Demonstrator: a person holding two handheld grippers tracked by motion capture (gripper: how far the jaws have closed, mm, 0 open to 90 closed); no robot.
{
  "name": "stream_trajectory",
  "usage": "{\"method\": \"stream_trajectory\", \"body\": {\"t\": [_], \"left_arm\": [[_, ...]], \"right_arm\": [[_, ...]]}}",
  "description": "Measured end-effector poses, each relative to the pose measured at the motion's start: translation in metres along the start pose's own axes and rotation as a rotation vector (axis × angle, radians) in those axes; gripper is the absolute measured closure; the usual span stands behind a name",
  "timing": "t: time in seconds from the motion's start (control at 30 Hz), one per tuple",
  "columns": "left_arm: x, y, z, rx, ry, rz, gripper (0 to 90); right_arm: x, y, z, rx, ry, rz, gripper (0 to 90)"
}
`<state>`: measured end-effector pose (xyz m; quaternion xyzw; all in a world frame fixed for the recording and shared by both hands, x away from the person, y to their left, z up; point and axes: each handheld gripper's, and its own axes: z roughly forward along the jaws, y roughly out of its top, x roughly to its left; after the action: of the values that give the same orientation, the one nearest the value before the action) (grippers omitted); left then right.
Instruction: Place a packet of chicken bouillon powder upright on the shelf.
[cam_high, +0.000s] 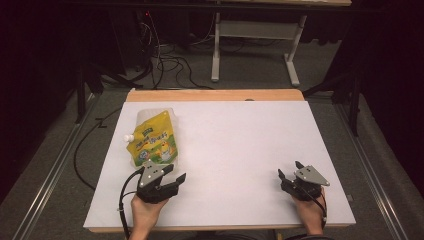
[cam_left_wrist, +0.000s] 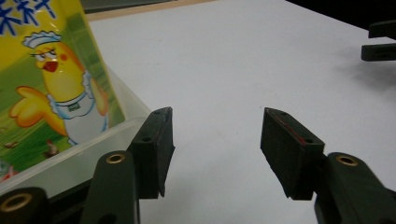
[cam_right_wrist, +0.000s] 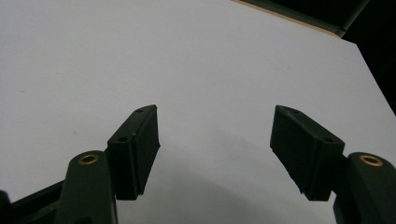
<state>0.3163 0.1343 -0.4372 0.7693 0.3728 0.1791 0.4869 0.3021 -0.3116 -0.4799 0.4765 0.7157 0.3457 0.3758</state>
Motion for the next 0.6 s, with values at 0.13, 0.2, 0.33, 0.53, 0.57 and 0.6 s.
{"method": "stream_trajectory", "body": {"t": [0.13, 0.2, 0.33, 0.53, 0.57, 0.6], "left_arm": [[-0.003, 0.000, 0.009, 0.016, -0.018, 0.002, 44.2], [-0.005, -0.001, 0.012, 0.020, -0.025, 0.001, 44.2], [-0.007, -0.001, 0.017, 0.028, -0.034, -0.002, 44.1], [-0.009, -0.002, 0.024, 0.039, -0.046, 0.001, 43.7], [-0.009, -0.002, 0.026, 0.043, -0.048, -0.001, 43.7], [-0.009, -0.002, 0.027, 0.044, -0.049, -0.001, 43.7]], "right_arm": [[0.000, 0.000, 0.000, -0.001, 0.001, 0.000, 33.0], [0.000, 0.000, 0.000, -0.002, 0.001, -0.002, 33.1], [0.000, 0.000, 0.000, -0.002, 0.001, -0.002, 33.2], [0.000, 0.000, 0.000, -0.001, 0.001, 0.000, 33.2], [0.000, 0.000, 0.000, -0.002, 0.001, -0.003, 33.2], [0.000, 0.000, 0.000, -0.001, 0.001, -0.001, 33.2]]}}
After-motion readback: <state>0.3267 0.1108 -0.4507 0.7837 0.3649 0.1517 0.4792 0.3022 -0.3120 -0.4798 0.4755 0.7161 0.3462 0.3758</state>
